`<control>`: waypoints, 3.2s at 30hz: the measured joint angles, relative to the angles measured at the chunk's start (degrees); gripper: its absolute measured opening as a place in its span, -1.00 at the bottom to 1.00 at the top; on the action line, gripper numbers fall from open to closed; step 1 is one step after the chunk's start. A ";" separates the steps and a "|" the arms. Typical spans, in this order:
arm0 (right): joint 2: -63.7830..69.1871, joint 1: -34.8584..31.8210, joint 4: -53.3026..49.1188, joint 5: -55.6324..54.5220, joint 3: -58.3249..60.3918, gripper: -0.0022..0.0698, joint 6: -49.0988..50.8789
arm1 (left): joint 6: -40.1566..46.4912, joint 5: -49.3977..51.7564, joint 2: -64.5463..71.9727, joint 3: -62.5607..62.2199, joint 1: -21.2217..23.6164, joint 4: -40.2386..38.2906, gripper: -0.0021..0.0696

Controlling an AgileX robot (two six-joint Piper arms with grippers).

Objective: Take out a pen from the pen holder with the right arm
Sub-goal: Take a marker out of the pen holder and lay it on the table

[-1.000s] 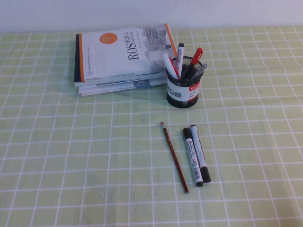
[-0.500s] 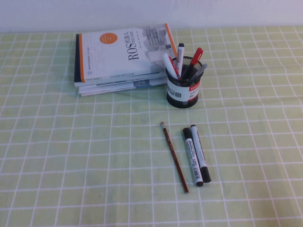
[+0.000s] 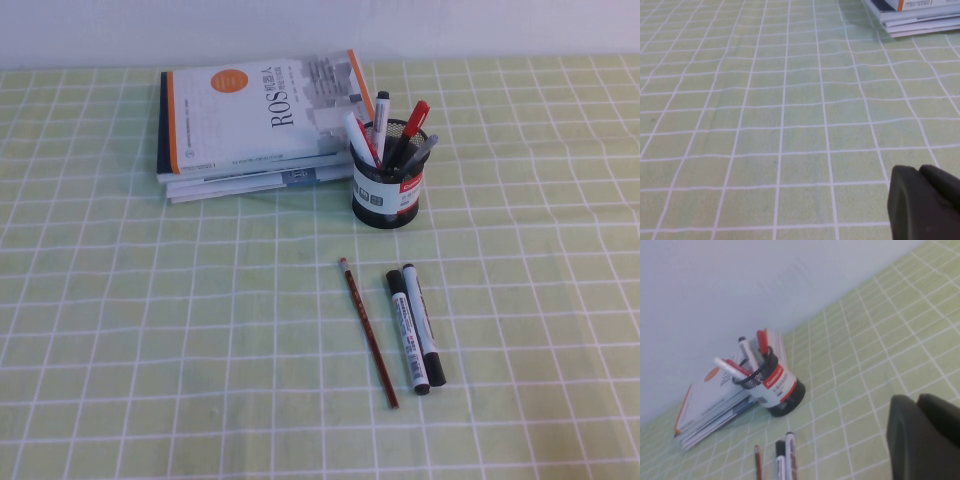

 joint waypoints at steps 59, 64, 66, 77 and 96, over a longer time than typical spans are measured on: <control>77.23 33.08 -14.99 -39.32 -34.09 0.02 -8.87 | 0.00 0.00 0.00 0.00 0.00 0.00 -0.96; 84.28 33.08 -24.22 -53.49 -33.68 0.06 -1.53 | 0.00 0.00 0.00 0.00 0.00 0.00 -0.96; 87.62 33.08 -27.14 -59.88 -33.68 0.06 -0.38 | 0.00 0.00 0.00 0.00 0.00 0.00 -0.96; 101.19 33.08 -29.00 -75.12 -34.90 0.06 1.23 | 0.00 0.00 0.00 0.00 0.00 0.00 -0.96; 111.79 31.34 -25.45 -73.80 -51.03 0.07 1.70 | 0.00 0.00 0.00 0.00 0.00 0.00 -0.96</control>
